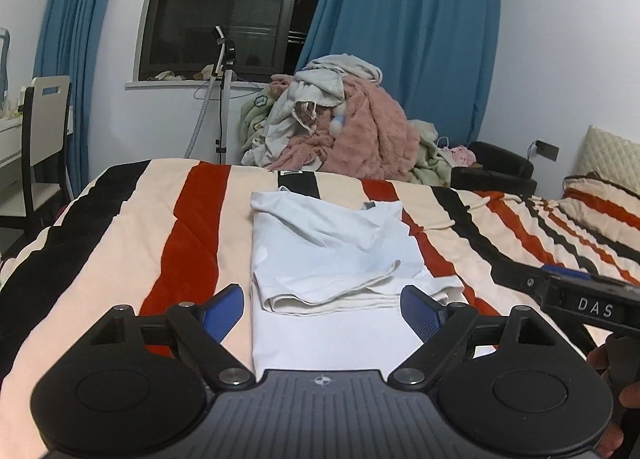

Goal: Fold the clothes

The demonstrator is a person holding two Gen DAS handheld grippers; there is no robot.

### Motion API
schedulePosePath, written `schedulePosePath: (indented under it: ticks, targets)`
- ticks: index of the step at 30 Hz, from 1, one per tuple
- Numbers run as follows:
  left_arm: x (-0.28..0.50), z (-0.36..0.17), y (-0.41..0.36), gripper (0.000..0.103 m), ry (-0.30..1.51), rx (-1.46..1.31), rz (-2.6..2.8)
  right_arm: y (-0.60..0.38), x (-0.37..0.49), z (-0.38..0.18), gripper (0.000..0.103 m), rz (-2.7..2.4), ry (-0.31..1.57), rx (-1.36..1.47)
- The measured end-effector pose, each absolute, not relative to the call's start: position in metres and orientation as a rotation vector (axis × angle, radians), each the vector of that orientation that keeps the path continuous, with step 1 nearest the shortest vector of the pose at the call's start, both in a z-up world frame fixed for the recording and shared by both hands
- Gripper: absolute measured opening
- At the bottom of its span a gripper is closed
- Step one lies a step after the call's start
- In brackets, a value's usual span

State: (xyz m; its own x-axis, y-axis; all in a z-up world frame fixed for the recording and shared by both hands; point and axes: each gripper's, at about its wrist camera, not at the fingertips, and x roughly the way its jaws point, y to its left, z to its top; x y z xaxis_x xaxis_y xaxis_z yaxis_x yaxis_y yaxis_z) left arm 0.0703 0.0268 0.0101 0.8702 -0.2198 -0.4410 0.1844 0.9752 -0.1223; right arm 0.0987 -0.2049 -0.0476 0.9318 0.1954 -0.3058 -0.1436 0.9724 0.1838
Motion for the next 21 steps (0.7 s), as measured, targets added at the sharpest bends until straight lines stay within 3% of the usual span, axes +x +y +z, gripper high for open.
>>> schedulePosePath:
  ticks: [5, 9, 16, 21]
  targets:
    - [0.067, 0.005, 0.020, 0.087, 0.505, -0.071, -0.230, -0.203, 0.095, -0.047, 0.085, 0.174, 0.322, 0.152]
    - [0.071, -0.010, 0.022, 0.087, 0.644, -0.185, -0.212, -0.208, 0.101, -0.051, 0.085, 0.165, 0.350, 0.194]
    - [0.075, -0.062, 0.042, 0.087, 0.921, -0.591, -0.289, -0.212, 0.110, -0.059, 0.085, 0.133, 0.400, 0.231]
    - [0.088, -0.092, 0.066, 0.086, 0.926, -0.848, -0.207, -0.208, 0.109, -0.060, 0.085, 0.126, 0.396, 0.209]
